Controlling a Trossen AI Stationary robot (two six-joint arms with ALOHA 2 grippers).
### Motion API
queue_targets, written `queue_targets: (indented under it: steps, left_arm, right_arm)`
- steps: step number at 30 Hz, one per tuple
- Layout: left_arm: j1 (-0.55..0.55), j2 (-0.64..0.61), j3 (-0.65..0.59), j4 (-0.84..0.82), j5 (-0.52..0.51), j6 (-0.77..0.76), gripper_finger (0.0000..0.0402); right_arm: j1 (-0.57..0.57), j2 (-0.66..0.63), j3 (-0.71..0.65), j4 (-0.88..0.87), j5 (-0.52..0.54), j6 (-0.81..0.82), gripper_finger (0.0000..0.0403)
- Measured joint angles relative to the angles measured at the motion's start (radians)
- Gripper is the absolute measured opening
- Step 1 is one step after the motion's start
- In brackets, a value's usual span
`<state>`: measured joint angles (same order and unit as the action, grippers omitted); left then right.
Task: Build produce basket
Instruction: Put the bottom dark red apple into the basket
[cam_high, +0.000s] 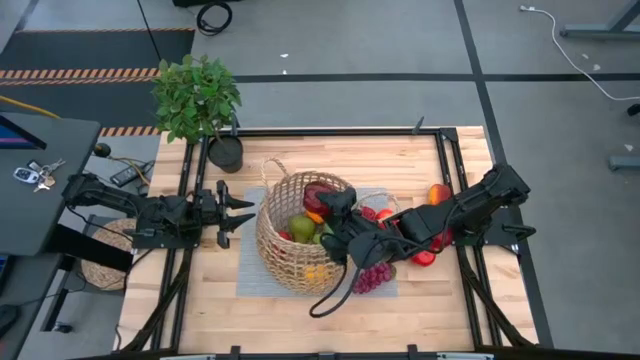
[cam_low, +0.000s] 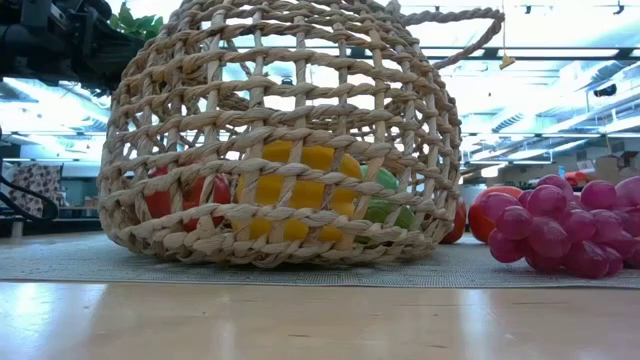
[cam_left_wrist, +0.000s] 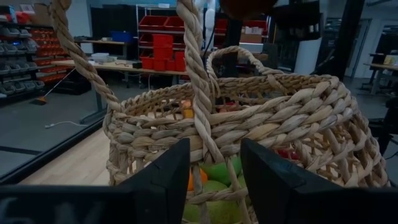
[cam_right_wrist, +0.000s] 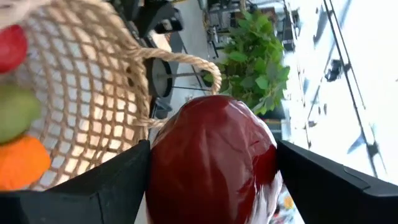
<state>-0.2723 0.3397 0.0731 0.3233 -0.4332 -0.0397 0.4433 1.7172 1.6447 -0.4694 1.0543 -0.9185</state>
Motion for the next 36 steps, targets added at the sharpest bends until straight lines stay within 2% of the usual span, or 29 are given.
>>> queue_targets:
  steps: [7, 14, 21, 26, 36]
  left_arm:
    - [0.000, 0.000, 0.000, 0.000, 0.000, 0.000, 0.0145]
    - [0.000, 0.000, 0.000, 0.000, 0.000, 0.000, 0.0149]
    - [0.000, 0.000, 0.000, 0.000, 0.000, 0.000, 0.0150]
    - [0.000, 0.000, 0.000, 0.000, 0.000, 0.000, 0.0151]
    - [0.000, 0.000, 0.000, 0.000, 0.000, 0.000, 0.0149]
  right_arm:
    - [0.015, 0.000, 0.000, -0.008, -0.033, 0.042, 0.0346]
    - [0.010, 0.000, 0.000, -0.069, -0.148, 0.213, 0.0346]
    - [-0.040, 0.000, 0.000, -0.118, -0.348, 0.391, 0.0346]
    - [-0.089, 0.000, 0.000, -0.115, -0.456, 0.456, 0.0346]
    - [-0.140, 0.000, 0.000, -0.088, -0.498, 0.463, 0.0346]
